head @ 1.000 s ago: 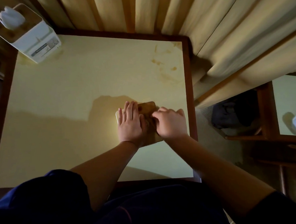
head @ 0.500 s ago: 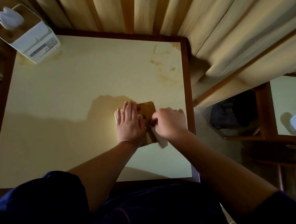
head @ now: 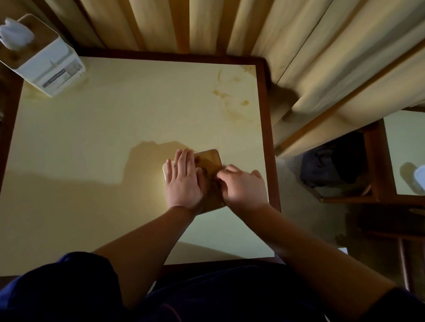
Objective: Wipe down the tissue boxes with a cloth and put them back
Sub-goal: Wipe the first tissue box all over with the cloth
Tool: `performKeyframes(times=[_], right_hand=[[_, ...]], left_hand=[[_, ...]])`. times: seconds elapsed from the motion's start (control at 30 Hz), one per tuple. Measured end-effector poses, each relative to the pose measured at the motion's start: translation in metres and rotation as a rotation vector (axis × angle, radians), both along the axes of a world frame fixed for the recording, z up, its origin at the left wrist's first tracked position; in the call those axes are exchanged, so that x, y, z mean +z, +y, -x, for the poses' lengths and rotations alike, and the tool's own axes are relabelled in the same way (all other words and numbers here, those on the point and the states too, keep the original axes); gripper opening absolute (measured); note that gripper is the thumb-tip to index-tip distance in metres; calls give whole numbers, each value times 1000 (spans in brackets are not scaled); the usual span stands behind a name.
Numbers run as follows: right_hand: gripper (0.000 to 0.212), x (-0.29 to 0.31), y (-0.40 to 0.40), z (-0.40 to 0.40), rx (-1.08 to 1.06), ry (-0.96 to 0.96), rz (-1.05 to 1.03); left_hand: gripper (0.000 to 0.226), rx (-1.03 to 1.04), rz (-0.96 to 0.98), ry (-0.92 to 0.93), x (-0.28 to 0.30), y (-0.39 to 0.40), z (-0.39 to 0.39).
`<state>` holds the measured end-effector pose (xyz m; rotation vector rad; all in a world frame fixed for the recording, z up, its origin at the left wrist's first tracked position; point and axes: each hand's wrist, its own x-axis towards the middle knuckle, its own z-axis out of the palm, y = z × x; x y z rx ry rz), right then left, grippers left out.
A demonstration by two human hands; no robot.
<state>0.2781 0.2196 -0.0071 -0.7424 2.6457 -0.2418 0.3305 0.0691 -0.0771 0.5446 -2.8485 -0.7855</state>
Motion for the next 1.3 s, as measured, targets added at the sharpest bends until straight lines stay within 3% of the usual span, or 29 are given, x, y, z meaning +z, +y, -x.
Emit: performKeyframes(times=[0.1, 0.23, 0.4, 0.6, 0.8, 0.97, 1.1, 1.23, 1.3], right_hand=[[15, 3, 19, -23, 18, 82, 0], [31, 15, 26, -35, 86, 52, -55], [14, 24, 7, -5, 101, -84, -138], [33, 5, -31, 31, -25, 118, -48], [40, -17, -22, 17, 9, 249, 1], [20, -15, 15, -20, 87, 338, 34], [5, -5, 36, -40, 91, 228, 34], [42, -6, 36, -41, -8, 207, 7], [36, -7, 36, -40, 11, 191, 38]], left_hand=[[60, -11, 9, -25, 1, 1, -1], [59, -11, 16, -47, 1, 1, 0], [61, -16, 6, -35, -1, -1, 1], [64, -9, -15, -44, 7, 2, 0], [65, -24, -7, -92, 9, 0, 0], [64, -47, 7, -84, 8, 0, -1], [68, -61, 9, -125, 14, 1, 0], [65, -151, 32, -115, 15, -3, 2], [66, -202, 61, -114, 14, -9, 4]])
